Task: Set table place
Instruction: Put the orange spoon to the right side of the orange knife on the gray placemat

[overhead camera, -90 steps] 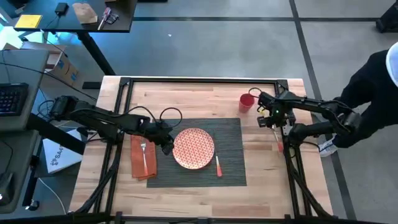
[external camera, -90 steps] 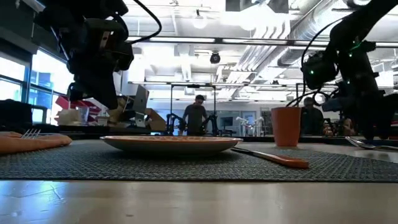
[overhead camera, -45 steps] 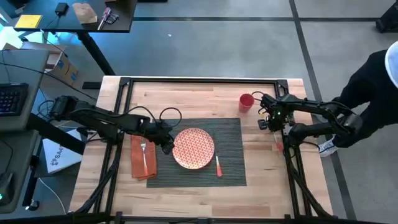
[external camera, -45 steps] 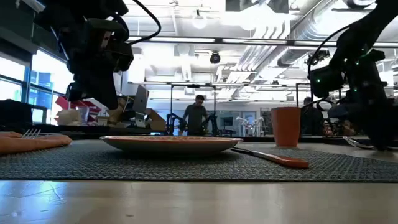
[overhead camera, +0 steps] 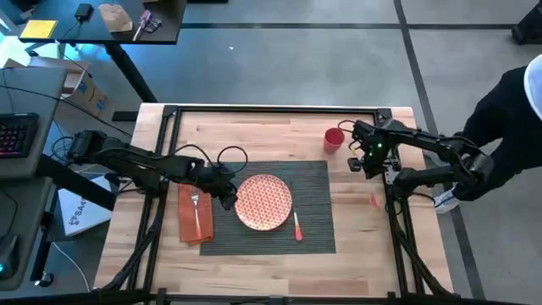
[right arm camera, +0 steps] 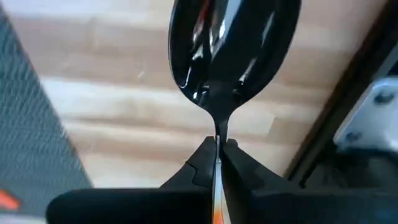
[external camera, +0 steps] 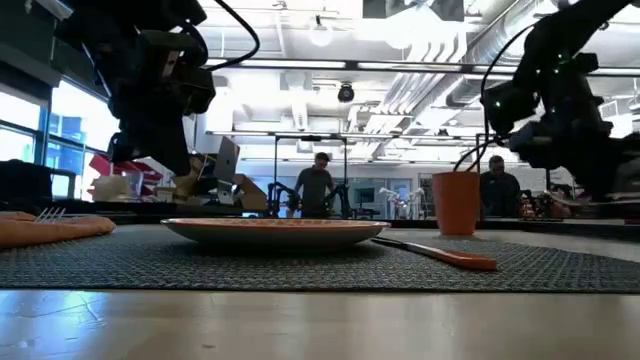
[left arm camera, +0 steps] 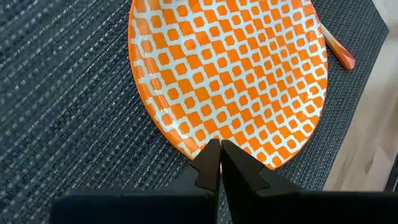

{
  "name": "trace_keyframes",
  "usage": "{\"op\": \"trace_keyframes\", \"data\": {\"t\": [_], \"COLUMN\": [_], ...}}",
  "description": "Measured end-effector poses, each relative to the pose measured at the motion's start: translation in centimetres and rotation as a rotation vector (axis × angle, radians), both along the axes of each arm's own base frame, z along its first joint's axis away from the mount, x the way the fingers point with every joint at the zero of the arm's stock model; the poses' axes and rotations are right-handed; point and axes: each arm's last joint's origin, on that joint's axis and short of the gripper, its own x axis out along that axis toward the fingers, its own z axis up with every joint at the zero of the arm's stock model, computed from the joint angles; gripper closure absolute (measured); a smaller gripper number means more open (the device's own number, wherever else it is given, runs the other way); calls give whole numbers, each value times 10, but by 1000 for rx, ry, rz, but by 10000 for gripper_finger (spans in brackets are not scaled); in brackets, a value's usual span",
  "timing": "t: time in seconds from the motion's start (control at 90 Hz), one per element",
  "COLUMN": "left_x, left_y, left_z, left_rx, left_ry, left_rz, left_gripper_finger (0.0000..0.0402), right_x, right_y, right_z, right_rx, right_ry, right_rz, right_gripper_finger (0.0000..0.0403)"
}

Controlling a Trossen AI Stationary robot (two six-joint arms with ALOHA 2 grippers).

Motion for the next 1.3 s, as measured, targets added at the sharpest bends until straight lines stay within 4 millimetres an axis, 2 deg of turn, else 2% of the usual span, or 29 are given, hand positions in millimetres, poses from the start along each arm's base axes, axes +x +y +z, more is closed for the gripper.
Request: {"op": "trace_keyframes", "data": {"t": [0.222,0.367,0.556,0.722,0.867,1.0,1.122,1.3], "left_x": [0,0,0,0,0,0,0,0], "left_y": [0,0,0,0,0,0,-1,-1], "left_z": [0,0,0,0,0,0,0,0], "left_rx": [11,13,22,27,27,34,24,8], "left_ry": [0,0,-2,-2,-2,-3,-3,-1], "left_rz": [-18,-21,-34,-41,-41,-54,-62,-73], "left_gripper_finger": [401,401,401,401,401,401,401,401], "right_x": [11,17,48,88,126,158,175,190], "right_y": [11,24,50,82,101,109,111,113], "right_z": [18,38,64,70,55,20,-12,-38], "right_rx": [14,43,-1,-84,-178,-178,-169,-126], "right_ry": [55,81,-49,-285,-382,-345,-228,-170], "right_rz": [15,86,149,104,39,23,32,50], "right_gripper_finger": [403,403,403,403,403,403,403,403]}}
